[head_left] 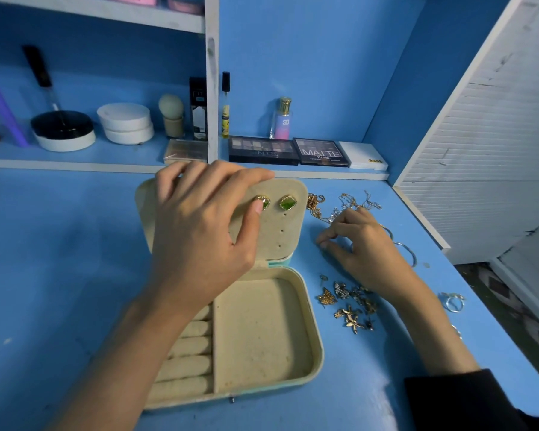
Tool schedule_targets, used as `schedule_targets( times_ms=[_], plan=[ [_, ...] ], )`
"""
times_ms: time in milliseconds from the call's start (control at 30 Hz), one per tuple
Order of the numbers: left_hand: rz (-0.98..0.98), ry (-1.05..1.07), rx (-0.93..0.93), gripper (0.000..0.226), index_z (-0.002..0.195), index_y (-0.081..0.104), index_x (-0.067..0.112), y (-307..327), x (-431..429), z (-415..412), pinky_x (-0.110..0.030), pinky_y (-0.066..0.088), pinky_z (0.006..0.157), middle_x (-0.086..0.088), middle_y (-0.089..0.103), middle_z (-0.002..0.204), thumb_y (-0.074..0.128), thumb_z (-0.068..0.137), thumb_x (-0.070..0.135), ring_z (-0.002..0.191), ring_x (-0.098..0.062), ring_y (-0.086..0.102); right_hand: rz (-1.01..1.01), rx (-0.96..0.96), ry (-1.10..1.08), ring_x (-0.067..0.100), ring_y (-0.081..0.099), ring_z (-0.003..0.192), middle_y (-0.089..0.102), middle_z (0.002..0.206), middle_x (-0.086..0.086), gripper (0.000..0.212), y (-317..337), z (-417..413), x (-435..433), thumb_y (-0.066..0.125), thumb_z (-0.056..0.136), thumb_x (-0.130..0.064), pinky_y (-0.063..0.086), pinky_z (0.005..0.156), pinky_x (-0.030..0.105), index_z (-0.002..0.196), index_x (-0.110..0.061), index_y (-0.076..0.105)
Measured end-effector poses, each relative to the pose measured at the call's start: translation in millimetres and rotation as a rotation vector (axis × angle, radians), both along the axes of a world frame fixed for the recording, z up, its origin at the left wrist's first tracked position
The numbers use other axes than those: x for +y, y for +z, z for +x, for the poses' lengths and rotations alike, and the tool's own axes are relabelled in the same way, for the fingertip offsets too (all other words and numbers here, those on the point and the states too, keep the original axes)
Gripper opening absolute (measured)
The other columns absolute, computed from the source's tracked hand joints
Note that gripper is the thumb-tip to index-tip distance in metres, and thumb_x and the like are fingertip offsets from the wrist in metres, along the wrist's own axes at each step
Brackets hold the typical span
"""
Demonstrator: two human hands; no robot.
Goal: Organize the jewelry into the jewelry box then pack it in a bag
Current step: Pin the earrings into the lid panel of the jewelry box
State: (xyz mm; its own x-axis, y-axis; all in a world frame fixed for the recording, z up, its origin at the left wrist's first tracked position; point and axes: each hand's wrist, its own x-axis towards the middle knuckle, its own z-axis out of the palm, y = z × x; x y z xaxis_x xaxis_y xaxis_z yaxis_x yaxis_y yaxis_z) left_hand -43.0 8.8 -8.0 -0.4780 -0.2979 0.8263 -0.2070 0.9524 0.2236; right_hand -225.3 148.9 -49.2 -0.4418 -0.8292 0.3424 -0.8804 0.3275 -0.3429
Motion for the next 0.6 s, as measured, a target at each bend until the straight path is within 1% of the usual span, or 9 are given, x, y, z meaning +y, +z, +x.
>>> schedule_targets(
  times_ms=[100, 233, 333, 467, 600],
  plan=[
    [-0.001, -0.003, 0.0, 0.023, 0.106, 0.069, 0.018, 0.3, -0.4, -0.1, -0.035, 0.029, 0.086, 0.001, 0.066, 0.092, 0.058, 0.086, 0.019, 0.085, -0.023, 0.056, -0.028, 0.012, -0.003, 0.024, 0.048, 0.084, 0.05, 0.08, -0.006, 0.014, 0.1, -1.0, 0.1, 0.07, 0.08, -0.004, 0.04, 0.073, 0.031, 0.089, -0.014, 0.075],
    [0.0, -0.003, -0.001, 0.023, 0.106, 0.069, 0.018, 0.2, 0.1, 0.0, -0.035, 0.029, 0.086, 0.001, 0.066, 0.093, 0.058, 0.086, 0.019, 0.085, -0.024, 0.056, -0.063, 0.022, -0.048, 0.022, 0.049, 0.084, 0.057, 0.083, 0.0, 0.016, 2.3, -4.1, 3.7, 0.069, 0.08, -0.003, 0.035, 0.071, 0.026, 0.089, -0.015, 0.074],
    [-0.002, -0.003, -0.002, 0.022, 0.106, 0.069, 0.018, 0.5, -0.2, 0.2, -0.035, 0.029, 0.086, 0.002, 0.066, 0.092, 0.058, 0.086, 0.019, 0.085, -0.024, 0.056, -0.05, 0.021, -0.053, 0.018, 0.046, 0.084, 0.055, 0.083, -0.001, 0.012, 3.9, -3.7, 4.7, 0.071, 0.08, -0.007, 0.031, 0.07, 0.023, 0.087, -0.016, 0.074],
    [0.0, 0.001, -0.004, 0.022, 0.105, 0.069, 0.018, 0.5, -0.1, 0.2, -0.034, 0.029, 0.086, 0.002, 0.066, 0.092, 0.058, 0.086, 0.019, 0.085, -0.023, 0.056, -0.028, 0.025, -0.03, 0.017, 0.045, 0.084, 0.053, 0.082, -0.003, 0.007, 3.6, -0.8, 3.2, 0.073, 0.079, -0.014, 0.038, 0.07, 0.029, 0.084, -0.019, 0.074],
    [-0.001, -0.002, -0.004, 0.022, 0.105, 0.069, 0.018, 0.5, -0.3, 0.1, -0.035, 0.029, 0.086, 0.001, 0.066, 0.093, 0.058, 0.086, 0.019, 0.086, -0.023, 0.056, -0.032, 0.039, -0.004, 0.018, 0.045, 0.081, 0.051, 0.079, -0.003, 0.011, 1.0, -1.3, 3.0, 0.075, 0.076, -0.011, 0.042, 0.067, 0.033, 0.082, -0.02, 0.075]
  ],
)
